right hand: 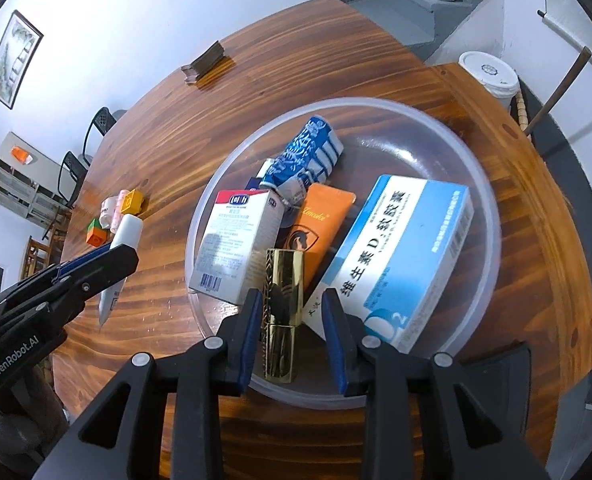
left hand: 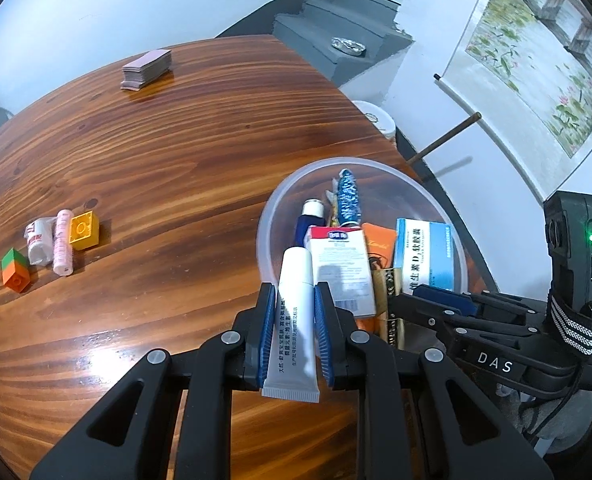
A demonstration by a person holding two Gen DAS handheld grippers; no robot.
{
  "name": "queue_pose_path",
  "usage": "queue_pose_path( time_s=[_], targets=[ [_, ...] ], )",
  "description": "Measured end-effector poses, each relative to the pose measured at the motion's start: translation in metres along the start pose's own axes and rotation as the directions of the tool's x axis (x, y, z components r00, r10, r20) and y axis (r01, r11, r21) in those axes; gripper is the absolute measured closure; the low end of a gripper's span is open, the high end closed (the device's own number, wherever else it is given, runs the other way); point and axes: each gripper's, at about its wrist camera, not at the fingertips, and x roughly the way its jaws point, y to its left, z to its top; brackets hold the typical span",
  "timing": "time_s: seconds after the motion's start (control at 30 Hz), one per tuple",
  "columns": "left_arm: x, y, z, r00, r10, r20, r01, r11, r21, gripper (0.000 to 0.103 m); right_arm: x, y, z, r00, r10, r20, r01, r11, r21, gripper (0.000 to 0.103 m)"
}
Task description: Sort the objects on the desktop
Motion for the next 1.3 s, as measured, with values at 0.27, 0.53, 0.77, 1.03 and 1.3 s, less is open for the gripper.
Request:
queue_pose_path(
  time_s=[0.27, 0.53, 0.77, 1.03, 1.3],
  targets=[
    [0.008, -0.025, 0.007, 0.998, -0.055, -0.013, 0.056, 0.997, 0.052, 0.081, -0.018, -0.017, 0.004, 0.997, -0.038, 0.061, 0.035, 0.998, 0.052, 0.069],
    [0.022, -0.052, 0.014, 0.990, -0.132, -0.052, 0.136, 0.987, 0.087, 0.081, -0.031, -0.035, -0.002, 0.994, -0.076, 0.084, 0.068, 0.993, 0.097, 0.069],
    [0.039, -0.066, 0.017, 0.977, -0.187, -0.101, 0.195, 0.978, 0.072, 0.081, -0.035, -0.040, -0.003, 0.991, -0.090, 0.095, 0.079, 0.990, 0.116, 0.069],
    [0.051, -0.074, 0.022, 0.968, -0.216, -0.131, 0.225, 0.972, 0.062, 0.081, -0.037, -0.042, -0.004, 0.991, -0.093, 0.096, 0.081, 0.990, 0.117, 0.069],
    [0.061, -0.064, 0.020, 0.954, -0.253, -0.163, 0.253, 0.967, -0.020, 0.070, -0.037, -0.041, -0.004, 0.991, -0.098, 0.096, 0.087, 0.990, 0.111, 0.069]
  ],
)
